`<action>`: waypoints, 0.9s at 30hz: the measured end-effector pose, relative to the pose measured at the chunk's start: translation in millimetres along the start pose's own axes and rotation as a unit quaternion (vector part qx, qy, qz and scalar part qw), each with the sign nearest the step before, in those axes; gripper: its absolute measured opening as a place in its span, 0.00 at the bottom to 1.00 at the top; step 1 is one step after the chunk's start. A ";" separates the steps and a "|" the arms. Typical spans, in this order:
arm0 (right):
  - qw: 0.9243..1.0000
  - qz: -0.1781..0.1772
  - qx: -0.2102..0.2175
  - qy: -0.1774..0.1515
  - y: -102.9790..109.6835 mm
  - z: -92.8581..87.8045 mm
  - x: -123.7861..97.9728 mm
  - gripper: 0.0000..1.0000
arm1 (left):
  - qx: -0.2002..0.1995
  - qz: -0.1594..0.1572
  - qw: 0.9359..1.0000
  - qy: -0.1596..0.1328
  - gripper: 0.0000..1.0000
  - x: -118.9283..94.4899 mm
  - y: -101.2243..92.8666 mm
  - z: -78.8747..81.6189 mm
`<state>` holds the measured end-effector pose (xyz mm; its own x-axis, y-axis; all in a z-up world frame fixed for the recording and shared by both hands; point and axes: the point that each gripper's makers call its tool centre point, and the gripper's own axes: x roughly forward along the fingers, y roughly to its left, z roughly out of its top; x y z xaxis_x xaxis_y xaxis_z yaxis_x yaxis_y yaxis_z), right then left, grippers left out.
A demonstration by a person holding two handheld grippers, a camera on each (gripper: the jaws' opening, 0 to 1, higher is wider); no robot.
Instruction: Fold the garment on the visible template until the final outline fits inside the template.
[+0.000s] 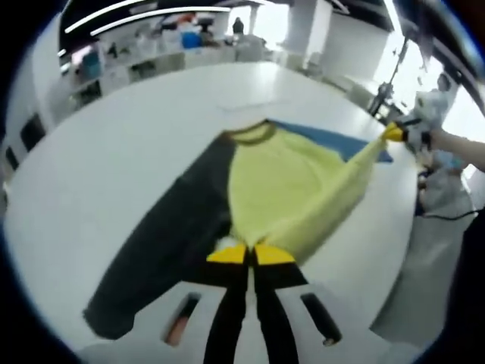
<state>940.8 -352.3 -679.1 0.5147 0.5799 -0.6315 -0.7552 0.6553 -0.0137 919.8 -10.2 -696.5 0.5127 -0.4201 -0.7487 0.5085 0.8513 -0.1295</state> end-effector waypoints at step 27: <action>0.996 -0.004 0.067 0.061 -44.9 -38.2 68.3 0.02 | -0.031 0.004 0.999 0.019 0.00 71.9 31.3 4.1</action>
<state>994.4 -360.6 -751.2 0.4613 0.5165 -0.7214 -0.6864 0.7230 0.0787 975.4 -15.0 -751.7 0.4894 -0.4016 -0.7741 0.4599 0.8730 -0.1621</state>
